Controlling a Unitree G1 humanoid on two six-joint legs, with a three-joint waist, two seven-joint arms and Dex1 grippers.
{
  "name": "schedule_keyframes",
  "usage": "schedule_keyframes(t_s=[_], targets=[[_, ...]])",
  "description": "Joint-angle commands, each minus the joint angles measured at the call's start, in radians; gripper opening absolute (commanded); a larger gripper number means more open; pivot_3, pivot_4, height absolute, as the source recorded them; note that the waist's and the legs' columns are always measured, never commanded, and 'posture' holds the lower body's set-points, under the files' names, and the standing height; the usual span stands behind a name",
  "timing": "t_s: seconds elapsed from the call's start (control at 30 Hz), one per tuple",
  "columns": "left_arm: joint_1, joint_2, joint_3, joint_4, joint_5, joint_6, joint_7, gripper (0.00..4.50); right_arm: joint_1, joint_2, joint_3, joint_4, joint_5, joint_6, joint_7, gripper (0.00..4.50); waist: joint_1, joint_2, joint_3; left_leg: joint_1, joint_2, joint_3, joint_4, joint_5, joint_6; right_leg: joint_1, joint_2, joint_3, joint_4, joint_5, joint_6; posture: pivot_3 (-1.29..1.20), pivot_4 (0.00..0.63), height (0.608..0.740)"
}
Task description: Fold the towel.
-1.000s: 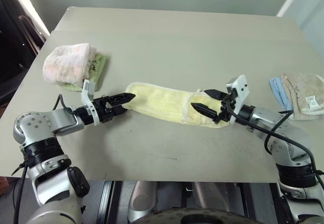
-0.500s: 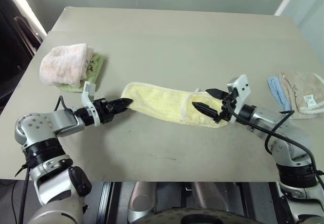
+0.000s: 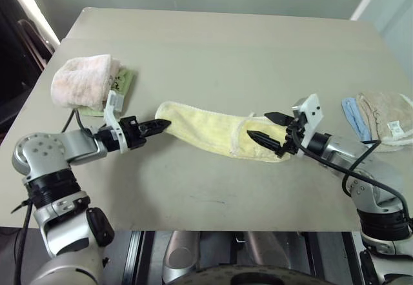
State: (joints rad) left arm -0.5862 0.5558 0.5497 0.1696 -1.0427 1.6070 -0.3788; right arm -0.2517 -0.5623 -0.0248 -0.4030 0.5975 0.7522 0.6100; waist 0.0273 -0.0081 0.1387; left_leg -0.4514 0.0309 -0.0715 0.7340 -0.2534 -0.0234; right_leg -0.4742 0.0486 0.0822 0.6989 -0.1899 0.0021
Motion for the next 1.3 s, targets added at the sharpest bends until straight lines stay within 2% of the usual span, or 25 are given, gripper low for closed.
schedule_keyframes(t_s=[0.03, 0.23, 0.47, 0.7, 0.93, 1.03, 1.3], targets=[[-0.056, 0.029, -0.078, -0.06, -0.022, -0.018, -0.092, 0.01, 0.009, -0.018, -0.069, -0.056, 0.033, 0.003, -0.001, 4.5, 0.001, 0.0, 0.0, 0.0, 0.0, 0.0, 0.0, 0.0, 0.0, 0.0, 0.0, 0.0, 0.0, 0.0, 0.0, 0.0, 0.15, 0.697], [-0.12, 0.008, -0.23, -0.122, -0.032, -0.013, -0.202, 0.01, 0.041, -0.035, -0.148, -0.087, 0.068, 0.022, -0.015, 4.5, 0.002, -0.001, 0.0, -0.001, 0.0, 0.0, 0.0, 0.0, 0.0, 0.0, 0.0, 0.0, 0.0, 0.003, -0.004, 0.0, 0.15, 0.697], [-0.212, -0.098, -0.36, -0.096, -0.015, -0.037, -0.265, 0.01, 0.077, -0.041, -0.227, -0.118, 0.087, 0.031, -0.053, 4.5, 0.003, -0.001, 0.0, -0.001, 0.0, 0.0, 0.0, 0.0, 0.0, 0.001, 0.0, 0.0, 0.0, 0.0, 0.002, 0.0, 0.15, 0.697], [-0.227, -0.175, -0.536, -0.033, 0.068, -0.14, -0.364, 0.01, 0.13, -0.037, -0.288, -0.173, 0.1, 0.039, -0.106, 4.5, 0.003, -0.001, 0.0, 0.0, 0.0, 0.001, 0.001, 0.001, 0.001, 0.002, 0.0, 0.001, -0.001, 0.001, 0.005, 0.0, 0.15, 0.697], [-0.244, -0.264, -0.718, 0.098, 0.222, -0.306, -0.463, 0.01, 0.159, -0.027, -0.316, -0.203, 0.103, 0.039, -0.164, 4.5, 0.004, -0.001, 0.001, 0.0, 0.0, 0.0, 0.002, 0.001, 0.003, 0.004, 0.0, 0.001, -0.002, 0.001, 0.008, 0.0, 0.15, 0.697], [-0.276, -0.316, -0.734, 0.165, 0.267, -0.356, -0.48, 0.01, 0.16, -0.032, -0.322, -0.205, 0.104, 0.039, -0.176, 4.5, 0.004, -0.001, 0.001, 0.0, 0.0, 0.0, 0.002, 0.001, 0.003, 0.004, 0.0, 0.001, -0.002, 0.001, 0.008, 0.0, 0.15, 0.697], [-0.327, -0.427, -0.682, 0.262, 0.32, -0.421, -0.475, 0.01, 0.155, -0.042, -0.34, -0.205, 0.113, 0.045, -0.19, 4.5, 0.007, -0.001, 0.001, 0.0, -0.001, 0.001, 0.002, 0.001, 0.005, 0.004, -0.001, 0.002, -0.003, 0.002, 0.014, 0.0, 0.15, 0.697]])
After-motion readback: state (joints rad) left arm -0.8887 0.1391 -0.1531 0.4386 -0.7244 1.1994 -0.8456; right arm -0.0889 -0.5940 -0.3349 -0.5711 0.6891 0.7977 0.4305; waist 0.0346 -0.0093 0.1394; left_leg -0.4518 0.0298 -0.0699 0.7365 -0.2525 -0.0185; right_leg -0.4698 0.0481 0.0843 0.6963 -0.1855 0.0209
